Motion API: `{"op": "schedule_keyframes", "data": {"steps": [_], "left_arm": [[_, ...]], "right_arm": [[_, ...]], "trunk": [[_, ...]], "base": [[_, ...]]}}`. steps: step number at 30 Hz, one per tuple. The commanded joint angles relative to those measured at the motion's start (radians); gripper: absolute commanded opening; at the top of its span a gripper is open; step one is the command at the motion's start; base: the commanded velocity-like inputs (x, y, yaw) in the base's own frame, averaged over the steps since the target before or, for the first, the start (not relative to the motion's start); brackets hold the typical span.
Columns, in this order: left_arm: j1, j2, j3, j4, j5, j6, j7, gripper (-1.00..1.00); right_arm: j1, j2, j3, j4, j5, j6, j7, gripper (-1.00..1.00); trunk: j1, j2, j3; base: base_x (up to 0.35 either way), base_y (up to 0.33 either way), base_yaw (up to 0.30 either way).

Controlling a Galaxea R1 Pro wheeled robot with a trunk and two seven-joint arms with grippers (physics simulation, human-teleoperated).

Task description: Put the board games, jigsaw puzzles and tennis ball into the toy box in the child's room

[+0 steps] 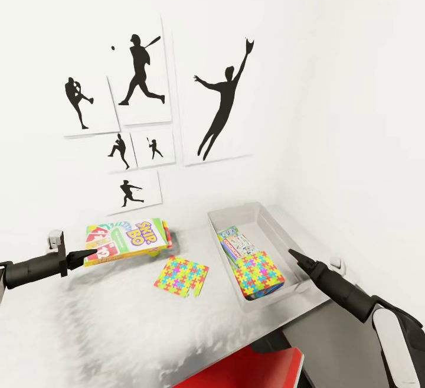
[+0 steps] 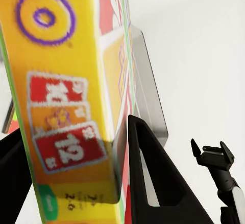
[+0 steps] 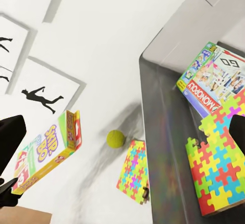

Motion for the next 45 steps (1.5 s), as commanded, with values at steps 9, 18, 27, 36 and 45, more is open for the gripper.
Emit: {"op": "schedule_keyframes", "data": {"steps": [9,18,27,36,45], "left_arm": [[-0.001,-0.004,-0.002,0.000,-0.010,0.011,-0.009,-1.00],[-0.004,-0.012,-0.003,-0.003,-0.010,0.010,-0.009,-1.00],[-0.154,-0.094,-0.009,-0.042,-0.012,0.031,-0.009,-1.00],[-0.305,-0.253,-0.130,-0.042,-0.030,0.041,-0.009,-1.00],[-0.372,-0.449,-0.136,-0.037,-0.133,0.040,0.121,-1.00]], "right_arm": [[-0.001,0.000,-0.001,0.000,0.001,0.006,0.003,1.00],[-0.001,0.000,-0.002,0.000,0.000,0.007,0.005,1.00],[-0.001,-0.001,-0.002,-0.001,-0.002,0.008,0.006,1.00],[-0.001,-0.002,-0.005,-0.002,-0.002,0.009,0.014,1.00],[-0.003,-0.003,-0.069,-0.014,-0.003,0.010,0.067,1.00]], "trunk": [[0.001,-0.002,-0.002],[0.001,-0.002,-0.002],[0.001,-0.002,-0.002],[0.001,-0.002,-0.002],[0.001,-0.002,-0.002]], "base": [[0.000,0.000,0.000],[0.000,0.000,0.000],[0.000,0.000,0.000],[0.000,0.000,0.000],[0.000,0.000,0.000]]}}
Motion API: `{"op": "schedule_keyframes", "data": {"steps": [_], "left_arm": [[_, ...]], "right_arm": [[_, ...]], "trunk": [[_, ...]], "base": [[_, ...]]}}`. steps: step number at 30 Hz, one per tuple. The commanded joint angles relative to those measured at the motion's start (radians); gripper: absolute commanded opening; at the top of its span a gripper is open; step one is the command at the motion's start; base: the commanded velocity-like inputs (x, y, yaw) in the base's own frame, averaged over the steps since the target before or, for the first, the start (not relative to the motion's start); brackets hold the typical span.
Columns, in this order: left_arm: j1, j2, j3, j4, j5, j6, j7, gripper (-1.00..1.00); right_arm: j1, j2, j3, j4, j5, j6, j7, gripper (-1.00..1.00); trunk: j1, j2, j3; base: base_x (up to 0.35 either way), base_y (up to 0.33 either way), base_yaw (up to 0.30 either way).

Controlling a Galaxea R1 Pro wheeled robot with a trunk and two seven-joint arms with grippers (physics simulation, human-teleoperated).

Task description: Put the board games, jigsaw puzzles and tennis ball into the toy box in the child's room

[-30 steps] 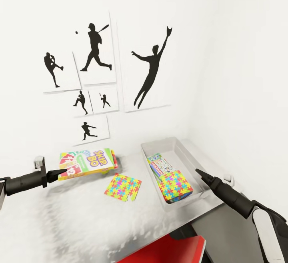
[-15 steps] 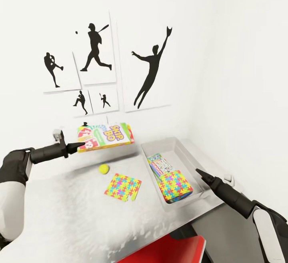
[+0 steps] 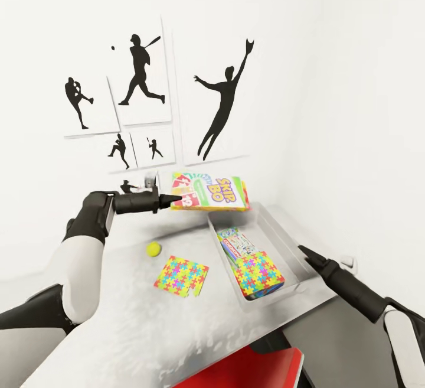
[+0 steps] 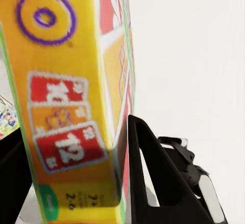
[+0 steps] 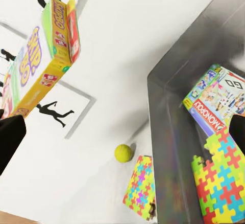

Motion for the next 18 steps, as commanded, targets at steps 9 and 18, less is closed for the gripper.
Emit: {"op": "schedule_keyframes", "data": {"steps": [9,18], "left_arm": [[-0.036,-0.110,0.006,0.006,-0.024,0.009,0.152,-1.00],[-0.037,-0.133,-0.072,0.009,-0.022,0.008,0.205,-1.00]], "right_arm": [[-0.004,-0.036,-0.069,-0.015,0.001,0.006,0.123,1.00],[-0.003,-0.052,-0.171,-0.025,0.002,0.008,0.282,1.00]], "trunk": [[0.001,-0.002,-0.002],[0.001,-0.002,-0.002]], "base": [[0.000,0.000,0.000],[0.000,0.000,0.000]]}}
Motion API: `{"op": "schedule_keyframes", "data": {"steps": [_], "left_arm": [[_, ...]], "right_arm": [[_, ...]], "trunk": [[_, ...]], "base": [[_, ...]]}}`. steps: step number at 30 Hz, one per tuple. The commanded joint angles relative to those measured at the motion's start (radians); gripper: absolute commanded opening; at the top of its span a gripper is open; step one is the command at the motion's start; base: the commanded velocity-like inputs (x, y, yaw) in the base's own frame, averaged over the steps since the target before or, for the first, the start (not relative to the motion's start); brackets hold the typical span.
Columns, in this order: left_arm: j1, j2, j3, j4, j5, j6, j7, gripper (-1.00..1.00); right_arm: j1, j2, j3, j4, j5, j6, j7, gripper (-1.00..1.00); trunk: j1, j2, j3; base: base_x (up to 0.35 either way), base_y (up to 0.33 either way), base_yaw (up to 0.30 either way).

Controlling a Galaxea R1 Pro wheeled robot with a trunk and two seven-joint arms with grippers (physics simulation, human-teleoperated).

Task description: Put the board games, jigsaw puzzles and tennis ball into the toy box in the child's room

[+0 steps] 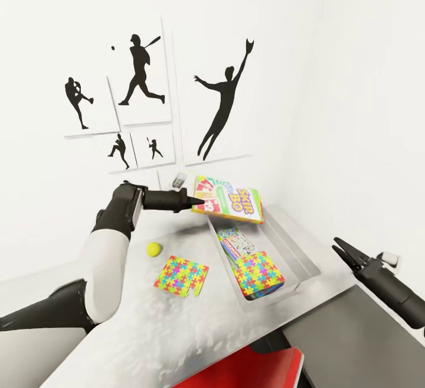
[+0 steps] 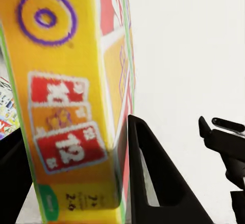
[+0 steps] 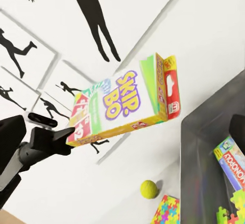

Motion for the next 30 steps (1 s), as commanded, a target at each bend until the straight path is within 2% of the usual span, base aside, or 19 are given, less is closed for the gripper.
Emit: {"op": "schedule_keyframes", "data": {"steps": [1,4,6,10,18,19,20,22,23,24,27,30], "left_arm": [[-0.002,-0.002,-0.018,-0.001,-0.007,0.006,-0.012,-1.00],[-0.002,-0.002,-0.081,-0.001,0.000,0.002,-0.017,-1.00],[-0.002,-0.003,-0.104,-0.001,0.002,-0.002,-0.018,-1.00],[-0.002,-0.004,-0.113,-0.001,0.002,-0.003,-0.023,-1.00],[-0.002,-0.013,-0.119,-0.010,-0.001,-0.020,-0.048,-1.00],[-0.002,-0.014,-0.131,-0.012,-0.003,-0.020,-0.045,-1.00],[-0.002,-0.016,-0.161,-0.014,-0.004,-0.019,-0.042,-1.00],[-0.001,-0.026,-0.245,-0.015,-0.002,-0.014,-0.043,-1.00],[-0.001,-0.029,-0.270,-0.016,0.002,-0.011,-0.047,-1.00],[-0.001,-0.031,-0.284,-0.016,0.005,-0.011,-0.053,-1.00],[-0.001,-0.031,-0.296,-0.016,0.010,-0.017,-0.082,-1.00],[-0.001,-0.031,-0.308,-0.016,0.011,-0.021,-0.170,-1.00]], "right_arm": [[-0.001,0.000,-0.005,0.000,-0.001,0.005,0.008,1.00],[-0.001,0.000,-0.013,0.000,-0.001,0.006,0.018,1.00],[-0.001,0.000,-0.032,0.000,-0.001,0.007,0.021,1.00],[0.000,0.000,-0.051,0.001,-0.001,0.010,0.022,1.00],[0.000,0.000,-0.055,0.001,0.000,0.010,0.022,1.00],[0.000,0.000,-0.055,0.001,0.001,0.010,0.022,1.00],[0.000,0.000,-0.055,0.002,0.001,0.009,0.022,1.00],[0.001,0.000,-0.055,0.003,0.001,0.009,0.022,1.00],[0.001,0.000,-0.055,0.003,0.001,0.008,0.022,1.00],[0.000,0.000,-0.055,0.004,0.001,0.008,0.022,1.00],[0.000,0.000,-0.055,0.005,0.001,0.008,0.022,1.00],[0.001,0.000,-0.055,0.005,0.001,0.008,0.022,1.00]], "trunk": [[0.001,-0.002,-0.002],[0.001,-0.002,-0.002],[0.001,-0.002,-0.002],[0.001,-0.002,-0.002],[0.001,-0.002,-0.002],[0.001,-0.002,-0.002],[0.001,-0.002,-0.002],[0.001,-0.002,-0.002],[0.001,-0.002,-0.002],[0.001,-0.002,-0.002],[0.001,-0.002,-0.002],[0.001,-0.002,-0.002]], "base": [[0.000,0.000,0.000],[0.000,0.000,0.000],[0.000,0.000,0.000],[0.000,0.000,0.000],[0.000,0.000,0.000],[0.000,0.000,0.000],[0.000,0.000,0.000],[0.000,0.000,0.000],[0.000,0.000,0.000],[0.000,0.000,0.000],[0.000,0.000,0.000],[0.000,0.000,0.000]]}}
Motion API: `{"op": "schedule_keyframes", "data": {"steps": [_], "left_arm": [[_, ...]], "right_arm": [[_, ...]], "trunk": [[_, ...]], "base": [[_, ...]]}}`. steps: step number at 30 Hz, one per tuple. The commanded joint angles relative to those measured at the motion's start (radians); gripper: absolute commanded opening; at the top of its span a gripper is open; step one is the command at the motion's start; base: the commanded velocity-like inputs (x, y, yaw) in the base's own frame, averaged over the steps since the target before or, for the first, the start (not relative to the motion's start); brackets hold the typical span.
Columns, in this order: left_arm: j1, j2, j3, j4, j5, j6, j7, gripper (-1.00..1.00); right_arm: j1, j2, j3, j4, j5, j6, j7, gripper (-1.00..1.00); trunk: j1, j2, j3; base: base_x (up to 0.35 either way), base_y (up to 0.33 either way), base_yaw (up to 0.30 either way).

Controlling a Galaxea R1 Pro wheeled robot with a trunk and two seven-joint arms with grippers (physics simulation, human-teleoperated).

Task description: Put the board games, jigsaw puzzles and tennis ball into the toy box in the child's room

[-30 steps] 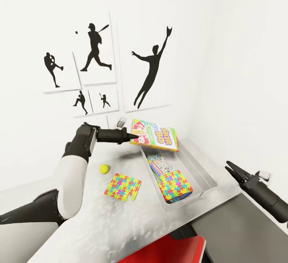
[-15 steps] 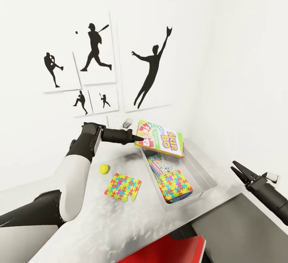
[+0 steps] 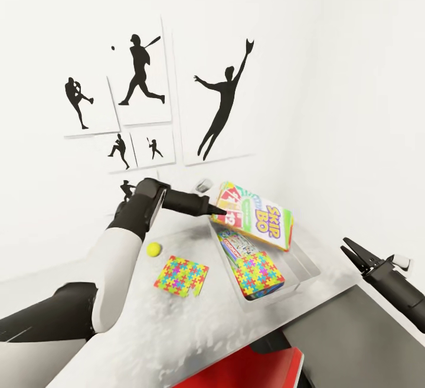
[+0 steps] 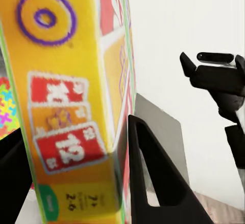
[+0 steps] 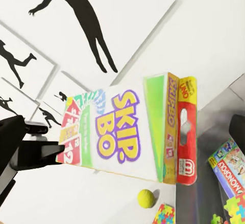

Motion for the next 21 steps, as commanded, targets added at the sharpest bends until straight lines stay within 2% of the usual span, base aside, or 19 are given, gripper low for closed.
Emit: {"op": "schedule_keyframes", "data": {"steps": [1,6,8,12,15,21], "left_arm": [[-0.001,-0.001,-0.002,0.000,-0.015,0.008,-0.033,-1.00],[-0.001,0.002,-0.057,0.000,-0.015,0.006,-0.079,-1.00],[-0.002,0.002,-0.100,0.000,-0.015,0.006,-0.083,-1.00],[-0.003,-0.001,-0.230,0.000,-0.019,0.003,-0.083,-1.00],[-0.013,-0.001,-0.251,0.002,-0.025,-0.041,-0.084,-1.00],[-0.040,0.000,-0.259,0.010,-0.031,-0.083,-0.081,-1.00]], "right_arm": [[-0.001,0.000,-0.001,0.000,-0.001,0.005,0.002,1.00],[-0.001,0.000,-0.001,0.000,-0.001,0.003,0.002,1.00],[-0.001,0.000,-0.001,0.000,-0.001,0.002,0.002,1.00],[-0.001,0.001,0.000,0.001,-0.001,0.001,0.002,1.00],[-0.001,0.001,0.000,0.001,-0.001,0.000,0.001,1.00],[-0.001,0.003,0.001,-0.001,-0.001,-0.001,0.001,1.00]], "trunk": [[0.001,-0.002,-0.002],[0.001,-0.002,-0.002],[0.001,-0.002,-0.002],[0.001,-0.002,-0.002],[0.001,-0.002,-0.002],[0.001,-0.002,-0.002]], "base": [[0.000,0.000,0.000],[0.000,0.000,0.000],[0.000,0.000,0.000],[0.000,0.000,0.000],[0.000,0.000,0.000],[0.000,0.000,0.000]]}}
